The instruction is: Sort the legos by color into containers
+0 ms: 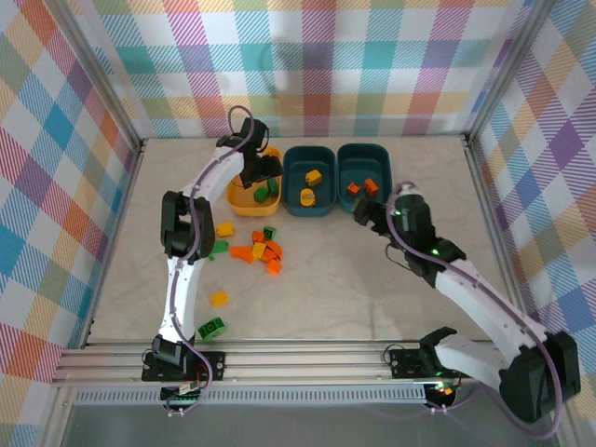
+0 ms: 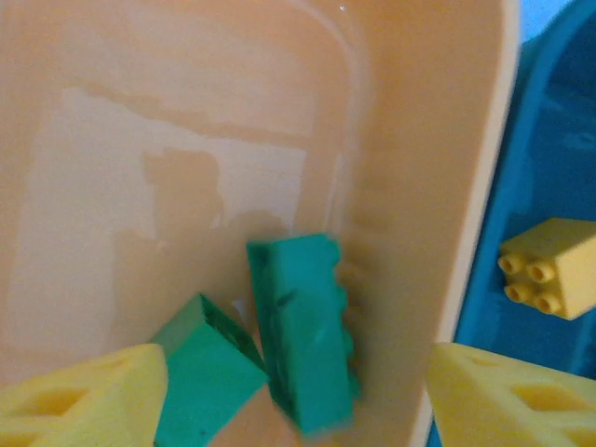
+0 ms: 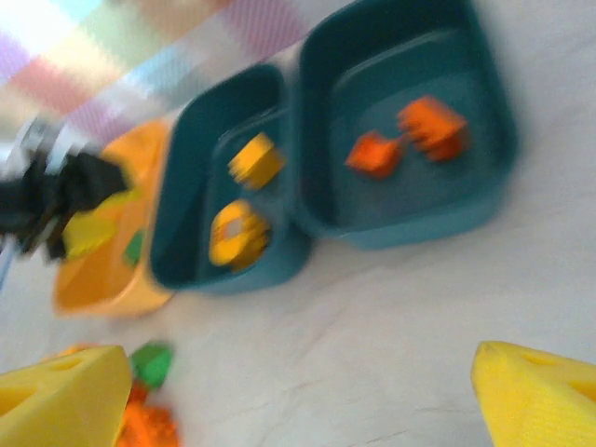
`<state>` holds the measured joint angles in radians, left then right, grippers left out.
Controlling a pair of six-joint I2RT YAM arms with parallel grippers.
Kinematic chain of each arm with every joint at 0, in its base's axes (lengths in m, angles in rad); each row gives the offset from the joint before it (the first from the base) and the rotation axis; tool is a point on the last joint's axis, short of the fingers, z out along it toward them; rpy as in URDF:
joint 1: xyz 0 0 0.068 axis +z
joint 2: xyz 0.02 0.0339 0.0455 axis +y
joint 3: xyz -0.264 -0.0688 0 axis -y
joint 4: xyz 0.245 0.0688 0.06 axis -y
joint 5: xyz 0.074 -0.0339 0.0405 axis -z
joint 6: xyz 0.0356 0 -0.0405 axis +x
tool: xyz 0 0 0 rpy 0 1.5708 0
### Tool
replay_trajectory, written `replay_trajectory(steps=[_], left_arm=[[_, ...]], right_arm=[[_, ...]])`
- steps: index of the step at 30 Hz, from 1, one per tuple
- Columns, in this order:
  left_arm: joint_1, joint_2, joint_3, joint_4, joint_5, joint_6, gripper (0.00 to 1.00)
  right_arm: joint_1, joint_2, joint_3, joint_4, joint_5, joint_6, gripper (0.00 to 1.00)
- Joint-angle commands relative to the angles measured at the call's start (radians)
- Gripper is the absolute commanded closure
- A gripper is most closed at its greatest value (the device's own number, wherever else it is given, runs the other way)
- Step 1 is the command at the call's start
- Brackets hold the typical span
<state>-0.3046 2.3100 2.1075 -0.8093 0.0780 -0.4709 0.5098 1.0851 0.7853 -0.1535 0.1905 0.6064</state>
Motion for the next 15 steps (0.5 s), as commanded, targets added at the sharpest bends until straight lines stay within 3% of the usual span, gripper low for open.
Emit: replay_trajectory(steps=[1, 7, 9, 15], left_arm=[[0.004, -0.28, -0.159, 0.076, 0.043, -0.005, 0.24], [0.007, -0.885, -0.862, 0.313, -0.049, -0.145, 0.08], [0.01, -1.069, -1.057, 0.276, -0.107, -0.196, 0.01], [0.027, -1.435, -1.405, 0.082, -0.119, -0.284, 0.0]], right_arm=[[0.208, 0.178, 0.101, -0.112, -0.056, -0.198, 0.08], [0.473, 0.52, 0.29, -0.151, 0.047, -0.389, 0.08], [0.527, 0.616, 0.353, -0.168, 0.066, -0.453, 0.08], [0.553, 0.813, 0.466, -0.175, 0.063, -0.477, 0.12]])
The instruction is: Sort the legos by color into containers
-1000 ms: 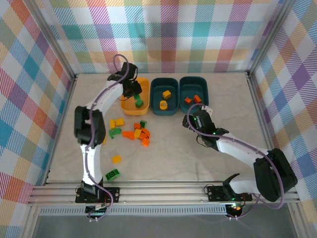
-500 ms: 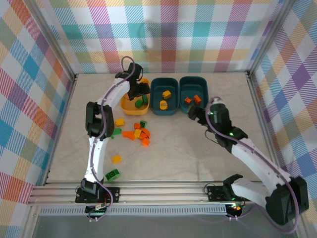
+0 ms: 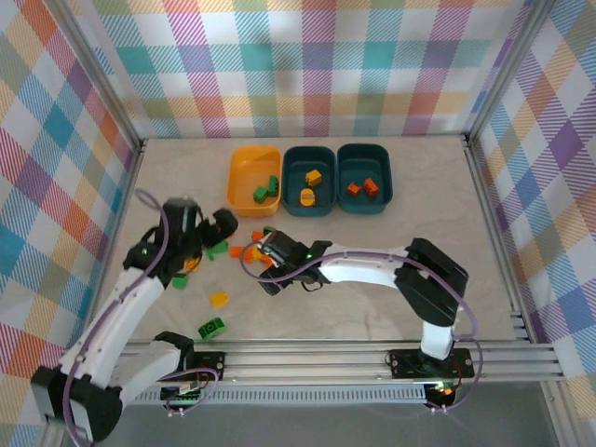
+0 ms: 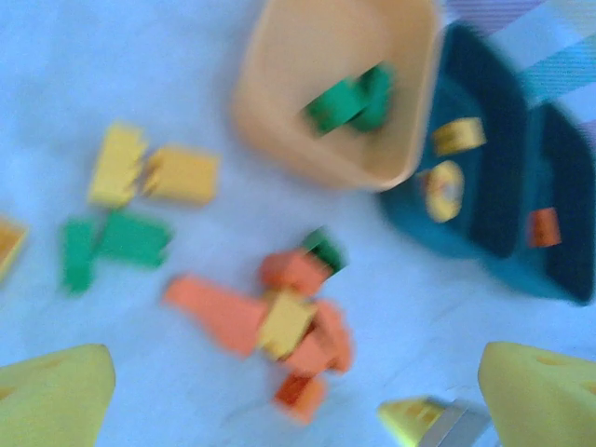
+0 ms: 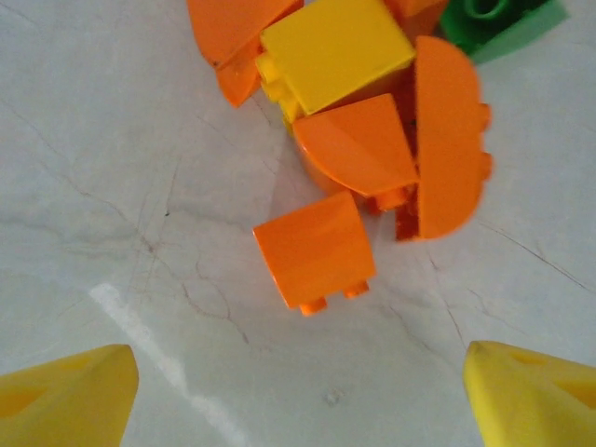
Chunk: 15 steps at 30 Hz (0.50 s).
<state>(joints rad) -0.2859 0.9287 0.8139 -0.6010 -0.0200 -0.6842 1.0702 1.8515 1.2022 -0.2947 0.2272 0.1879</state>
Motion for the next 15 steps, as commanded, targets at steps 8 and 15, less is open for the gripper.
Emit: replay_trajectory(steps=[8, 15], left_arm=[[0.01, -0.465, -0.292, -0.229, 0.038, -0.159, 0.0], [0.01, -0.409, -0.291, -0.275, 0.046, -0.163, 0.0]], right_arm=[[-0.019, 0.168, 0.095, 0.019, 0.011, -0.032, 0.19], [-0.035, 0.201, 0.106, 0.072, -0.01, -0.018, 0.36]])
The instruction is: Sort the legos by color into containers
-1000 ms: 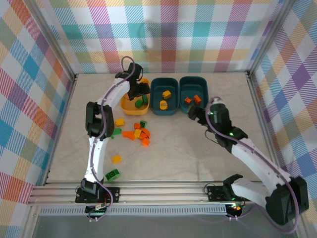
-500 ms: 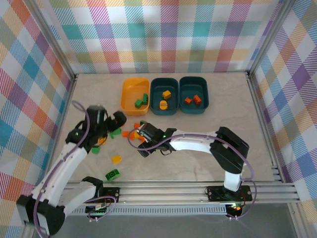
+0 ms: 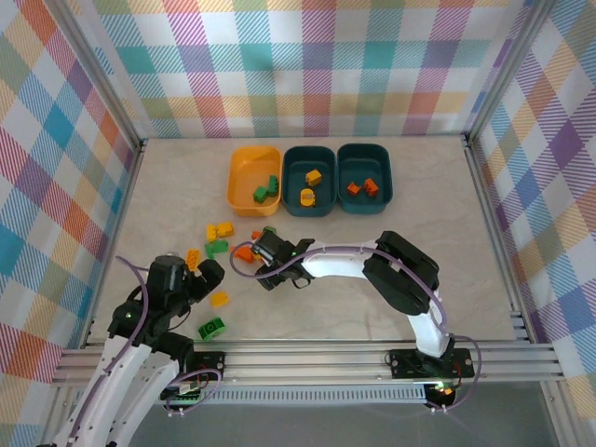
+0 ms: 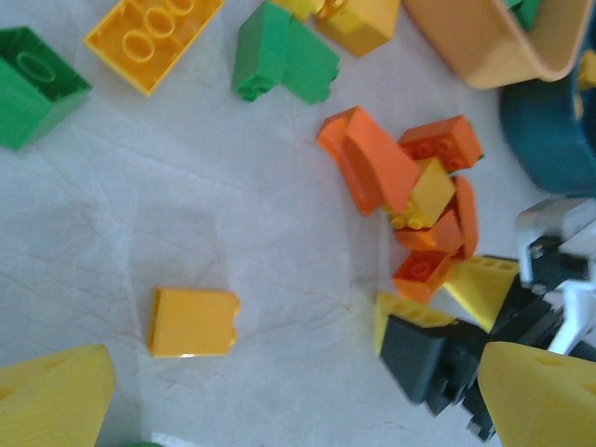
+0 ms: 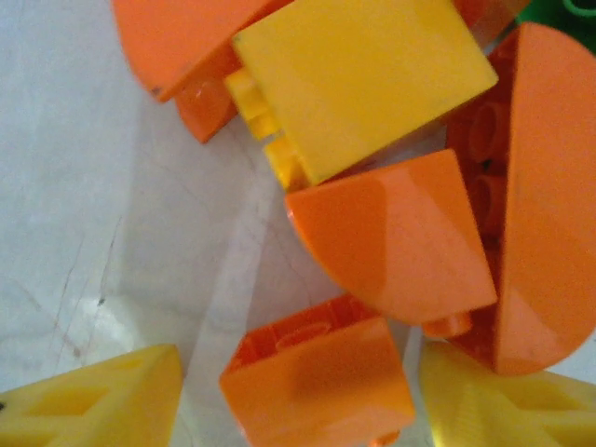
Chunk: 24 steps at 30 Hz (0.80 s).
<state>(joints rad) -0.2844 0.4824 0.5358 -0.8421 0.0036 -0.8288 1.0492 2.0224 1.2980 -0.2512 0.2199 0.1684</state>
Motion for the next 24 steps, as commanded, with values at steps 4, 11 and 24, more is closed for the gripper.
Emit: replay_trajectory(steps=[4, 11, 24], left_arm=[[0.008, 0.115, -0.007, -0.037, 0.026, -0.052, 0.0], [0.005, 0.118, -0.026, -0.046, 0.08, -0.398, 0.03], [-0.01, 0.1, 0.055, -0.318, 0.003, -0.629, 0.06]], right_arm=[[-0.016, 0.012, 0.006, 0.032, -0.001, -0.008, 0.52], [-0.018, -0.088, -0.065, 0.042, 0.025, -0.01, 0.62], [-0.067, -0.291, -0.227, 0.075, 0.073, 0.012, 0.67]])
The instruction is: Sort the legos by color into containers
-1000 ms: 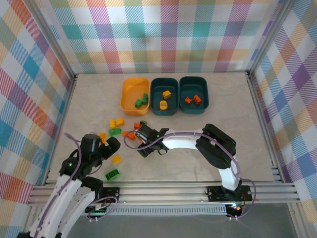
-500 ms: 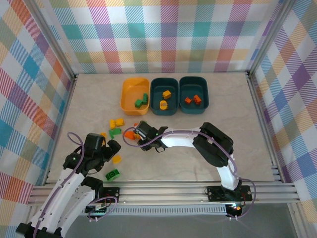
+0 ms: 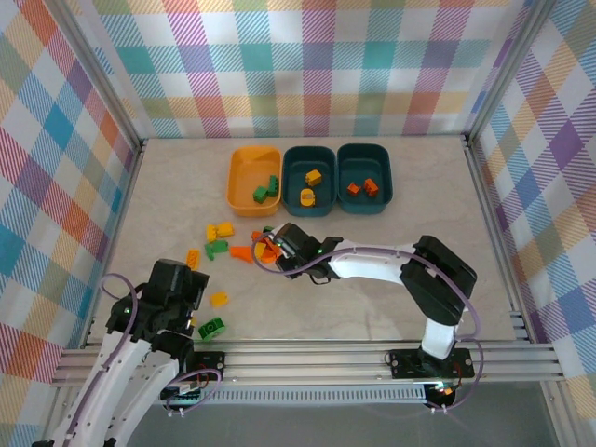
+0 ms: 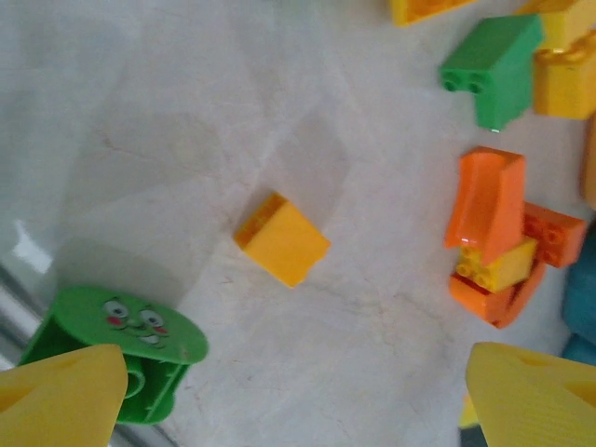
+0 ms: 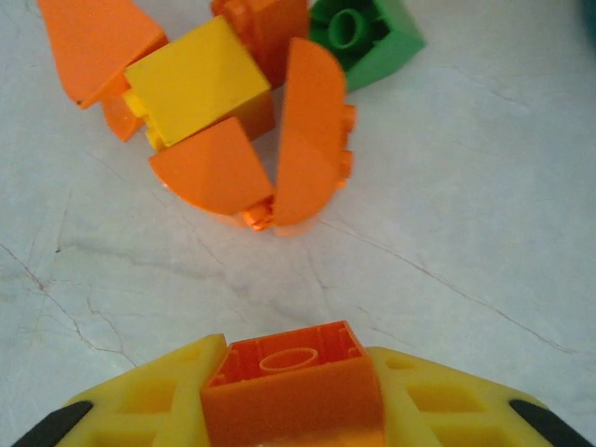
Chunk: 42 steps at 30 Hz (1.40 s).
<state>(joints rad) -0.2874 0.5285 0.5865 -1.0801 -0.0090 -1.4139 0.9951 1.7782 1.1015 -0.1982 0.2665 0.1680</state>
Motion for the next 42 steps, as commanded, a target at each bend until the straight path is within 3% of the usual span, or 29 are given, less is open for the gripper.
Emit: replay_trajectory(steps=[1, 6, 10, 16, 29, 36, 42], left_arm=[[-0.01, 0.077, -0.001, -0.08, 0.035, -0.055, 0.06], [-0.077, 0.103, -0.024, -0.05, 0.114, -0.157, 0.1], [-0.163, 0.114, 0.006, -0.074, 0.071, -0.246, 0.09], [-0.208, 0.24, -0.031, -0.023, 0.107, -0.255, 0.1], [-0.358, 0.301, -0.09, 0.052, 0.115, -0.427, 0.1], [-0.384, 0.203, -0.137, 0.071, 0.012, -0.601, 0.09], [-0.384, 0.219, -0.161, 0.092, -0.054, -0.715, 0.1]], right_arm=[[-0.018, -0.057, -0.041, 0.031, 0.032, 0.018, 0.67], [-0.061, -0.082, -0.077, 0.06, 0.038, 0.044, 0.68], [-0.081, -0.09, -0.087, 0.055, 0.047, 0.06, 0.68], [-0.09, -0.12, -0.105, 0.059, 0.076, 0.057, 0.68], [-0.104, -0.135, -0.117, 0.059, 0.09, 0.064, 0.69], [-0.104, -0.132, -0.118, 0.065, 0.085, 0.064, 0.69], [-0.104, -0.132, -0.12, 0.066, 0.074, 0.064, 0.69]])
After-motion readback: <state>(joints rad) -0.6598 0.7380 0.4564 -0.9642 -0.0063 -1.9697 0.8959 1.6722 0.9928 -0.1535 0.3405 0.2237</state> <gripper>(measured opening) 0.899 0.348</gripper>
